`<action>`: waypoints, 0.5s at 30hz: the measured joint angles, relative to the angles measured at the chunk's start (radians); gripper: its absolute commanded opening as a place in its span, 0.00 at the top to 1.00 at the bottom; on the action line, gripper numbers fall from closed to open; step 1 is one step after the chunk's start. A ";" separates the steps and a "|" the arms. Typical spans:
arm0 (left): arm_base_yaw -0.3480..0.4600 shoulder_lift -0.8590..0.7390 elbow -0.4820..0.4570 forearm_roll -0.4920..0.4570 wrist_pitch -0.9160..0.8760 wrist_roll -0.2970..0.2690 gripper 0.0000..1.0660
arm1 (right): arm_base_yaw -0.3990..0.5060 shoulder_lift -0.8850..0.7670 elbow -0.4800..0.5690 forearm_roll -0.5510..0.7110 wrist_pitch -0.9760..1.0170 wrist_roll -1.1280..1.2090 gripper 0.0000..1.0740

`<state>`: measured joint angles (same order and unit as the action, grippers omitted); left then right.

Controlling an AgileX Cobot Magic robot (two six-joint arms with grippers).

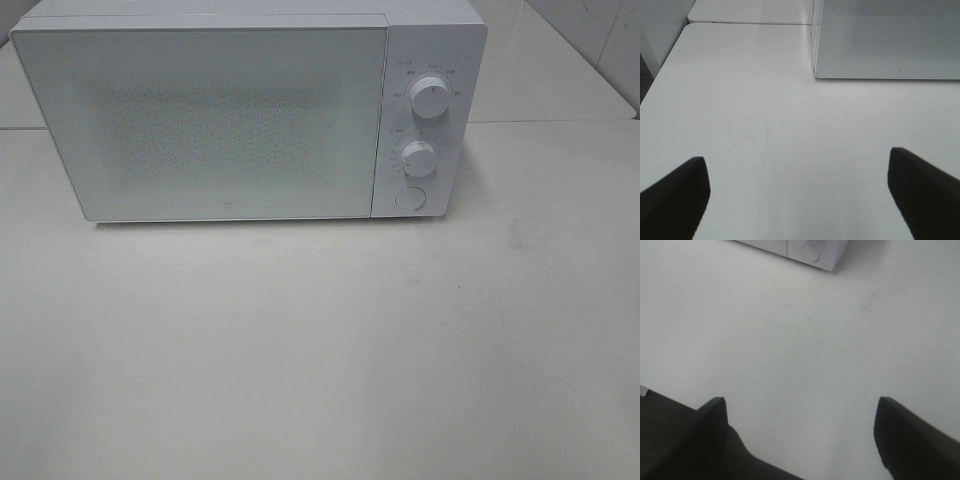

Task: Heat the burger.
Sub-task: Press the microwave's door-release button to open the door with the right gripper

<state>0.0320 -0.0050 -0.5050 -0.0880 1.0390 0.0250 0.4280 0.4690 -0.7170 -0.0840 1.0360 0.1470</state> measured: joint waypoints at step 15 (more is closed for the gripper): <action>0.000 0.000 0.000 0.000 0.000 0.000 0.17 | -0.226 -0.309 0.110 0.013 0.039 -0.001 0.29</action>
<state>0.0320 -0.0050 -0.5050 -0.0880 1.0390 0.0250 0.2020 0.1600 -0.6070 -0.0710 1.0750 0.1460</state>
